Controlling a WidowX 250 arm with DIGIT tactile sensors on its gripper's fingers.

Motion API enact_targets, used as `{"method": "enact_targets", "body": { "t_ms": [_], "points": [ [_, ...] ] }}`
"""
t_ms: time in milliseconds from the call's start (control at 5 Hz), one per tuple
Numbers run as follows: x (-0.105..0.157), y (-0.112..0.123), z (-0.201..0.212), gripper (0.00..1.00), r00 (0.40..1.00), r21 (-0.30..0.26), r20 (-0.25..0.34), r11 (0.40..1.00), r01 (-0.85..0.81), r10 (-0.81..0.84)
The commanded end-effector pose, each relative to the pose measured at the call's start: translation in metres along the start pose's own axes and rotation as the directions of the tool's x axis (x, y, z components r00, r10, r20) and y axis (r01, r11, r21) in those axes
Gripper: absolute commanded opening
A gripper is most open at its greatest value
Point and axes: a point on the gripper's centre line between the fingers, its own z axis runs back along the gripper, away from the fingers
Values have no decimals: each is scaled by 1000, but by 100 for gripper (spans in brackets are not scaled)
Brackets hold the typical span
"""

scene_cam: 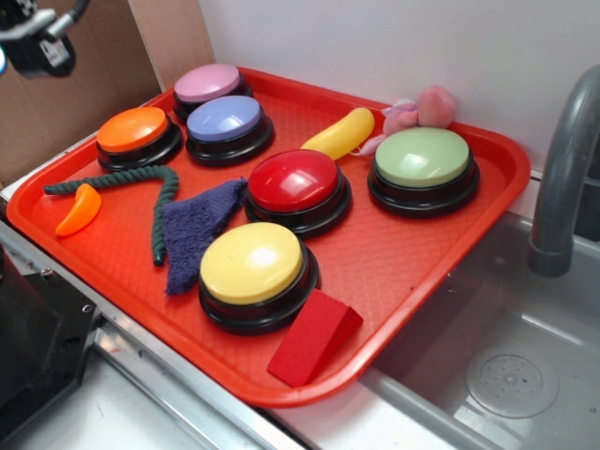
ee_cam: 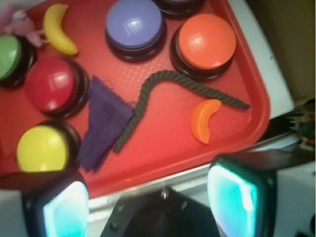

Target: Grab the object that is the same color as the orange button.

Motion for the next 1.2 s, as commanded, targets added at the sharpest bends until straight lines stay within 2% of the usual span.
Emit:
{"method": "enact_targets", "body": {
  "t_ms": [0,200,400,600,800,1000],
  "points": [
    [8,46,-51,100,986,118,71,980,-161,154],
    [10,52,-80,100,981,91,67,978,-190,185],
    [14,53,-103,100,983,88,53,980,-180,176],
    [18,53,-120,100,982,44,41,981,-188,186],
    [18,50,-136,100,982,93,42,978,-188,185],
    [15,46,-143,51,978,73,52,976,-206,203]
  ]
}}
